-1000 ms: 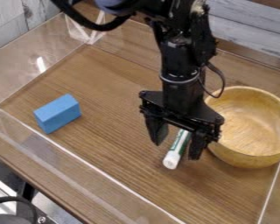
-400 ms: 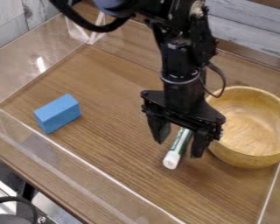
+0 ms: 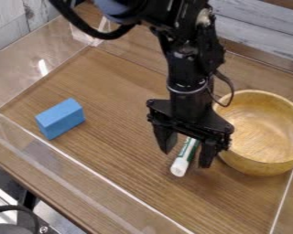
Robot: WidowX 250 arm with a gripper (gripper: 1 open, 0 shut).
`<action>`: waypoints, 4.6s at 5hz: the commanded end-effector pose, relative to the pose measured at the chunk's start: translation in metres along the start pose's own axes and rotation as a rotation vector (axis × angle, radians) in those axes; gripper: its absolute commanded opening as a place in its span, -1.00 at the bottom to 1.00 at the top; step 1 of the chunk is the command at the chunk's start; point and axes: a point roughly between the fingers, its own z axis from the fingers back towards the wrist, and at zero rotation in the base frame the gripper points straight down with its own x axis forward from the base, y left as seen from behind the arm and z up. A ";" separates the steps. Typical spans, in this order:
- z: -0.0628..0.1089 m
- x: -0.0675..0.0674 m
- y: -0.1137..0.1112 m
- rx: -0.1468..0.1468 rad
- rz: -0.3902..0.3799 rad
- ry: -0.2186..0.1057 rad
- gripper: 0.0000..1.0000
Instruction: Put the green marker in the brown bowl
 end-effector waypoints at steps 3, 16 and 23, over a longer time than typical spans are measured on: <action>-0.002 0.006 0.004 -0.001 0.031 -0.037 1.00; 0.005 0.011 0.010 0.077 0.025 -0.044 -1.00; 0.008 0.017 0.012 0.076 0.023 -0.086 -1.00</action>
